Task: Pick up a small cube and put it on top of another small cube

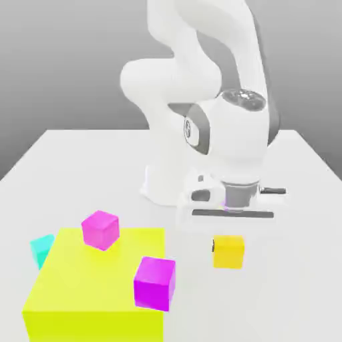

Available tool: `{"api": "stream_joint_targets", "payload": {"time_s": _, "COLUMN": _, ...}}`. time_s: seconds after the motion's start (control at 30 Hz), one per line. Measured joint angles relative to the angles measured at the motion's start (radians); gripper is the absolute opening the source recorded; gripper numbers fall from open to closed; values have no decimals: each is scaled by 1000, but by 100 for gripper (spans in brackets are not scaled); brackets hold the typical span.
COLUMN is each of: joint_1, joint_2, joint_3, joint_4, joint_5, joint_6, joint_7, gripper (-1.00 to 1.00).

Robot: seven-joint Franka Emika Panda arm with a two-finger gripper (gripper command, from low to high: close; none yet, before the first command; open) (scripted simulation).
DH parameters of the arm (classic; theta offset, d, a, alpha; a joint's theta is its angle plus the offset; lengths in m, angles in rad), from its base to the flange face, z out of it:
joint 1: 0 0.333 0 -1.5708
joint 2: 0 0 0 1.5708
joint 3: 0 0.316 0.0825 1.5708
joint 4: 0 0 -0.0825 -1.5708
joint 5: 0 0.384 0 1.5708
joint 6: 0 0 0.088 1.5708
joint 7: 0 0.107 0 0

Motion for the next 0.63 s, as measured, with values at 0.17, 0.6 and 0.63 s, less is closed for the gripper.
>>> {"api": "stream_joint_targets", "payload": {"time_s": 0.17, "joint_1": -51, "joint_2": -25, "joint_3": -51, "joint_4": 154, "joint_5": 3, "joint_6": -171, "joint_7": 40, "gripper": -100}}
{"api": "stream_joint_targets", "payload": {"time_s": 0.6, "joint_1": -159, "joint_2": 25, "joint_3": -108, "joint_4": 264, "joint_5": 132, "joint_6": -270, "joint_7": -16, "gripper": 100}}
{"api": "stream_joint_targets", "payload": {"time_s": 0.63, "joint_1": -159, "joint_2": 25, "joint_3": -108, "joint_4": 264, "joint_5": 132, "joint_6": -270, "joint_7": -16, "gripper": 100}}
